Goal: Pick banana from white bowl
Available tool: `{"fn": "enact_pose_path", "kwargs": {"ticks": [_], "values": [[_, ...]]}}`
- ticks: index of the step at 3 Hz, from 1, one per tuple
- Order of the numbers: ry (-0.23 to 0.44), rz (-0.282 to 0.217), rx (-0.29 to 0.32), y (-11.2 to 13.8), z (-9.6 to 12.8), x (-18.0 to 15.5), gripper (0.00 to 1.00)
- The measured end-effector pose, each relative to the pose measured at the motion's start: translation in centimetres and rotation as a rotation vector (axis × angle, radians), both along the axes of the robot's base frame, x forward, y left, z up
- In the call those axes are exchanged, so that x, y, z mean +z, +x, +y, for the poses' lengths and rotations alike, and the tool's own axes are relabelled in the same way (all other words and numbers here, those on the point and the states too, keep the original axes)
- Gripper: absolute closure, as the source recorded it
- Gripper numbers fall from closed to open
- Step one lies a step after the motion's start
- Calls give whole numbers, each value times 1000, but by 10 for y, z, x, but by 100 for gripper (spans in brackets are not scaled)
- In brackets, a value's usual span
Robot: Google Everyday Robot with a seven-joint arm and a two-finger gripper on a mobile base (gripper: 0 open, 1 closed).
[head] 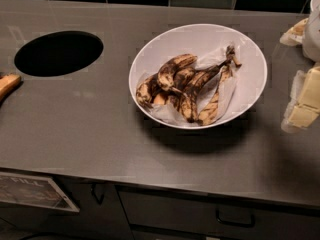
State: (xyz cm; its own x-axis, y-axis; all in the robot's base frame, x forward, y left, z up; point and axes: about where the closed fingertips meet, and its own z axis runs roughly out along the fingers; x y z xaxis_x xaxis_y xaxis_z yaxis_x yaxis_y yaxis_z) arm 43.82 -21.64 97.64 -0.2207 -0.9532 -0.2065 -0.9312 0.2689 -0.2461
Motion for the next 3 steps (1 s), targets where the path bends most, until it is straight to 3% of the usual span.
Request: {"fn": "enact_pose_path", "kwargs": {"ticks": [2,3], "values": [[2,-30,37,9,17,10,0],[38,-30,103,33,61,8,0]]}}
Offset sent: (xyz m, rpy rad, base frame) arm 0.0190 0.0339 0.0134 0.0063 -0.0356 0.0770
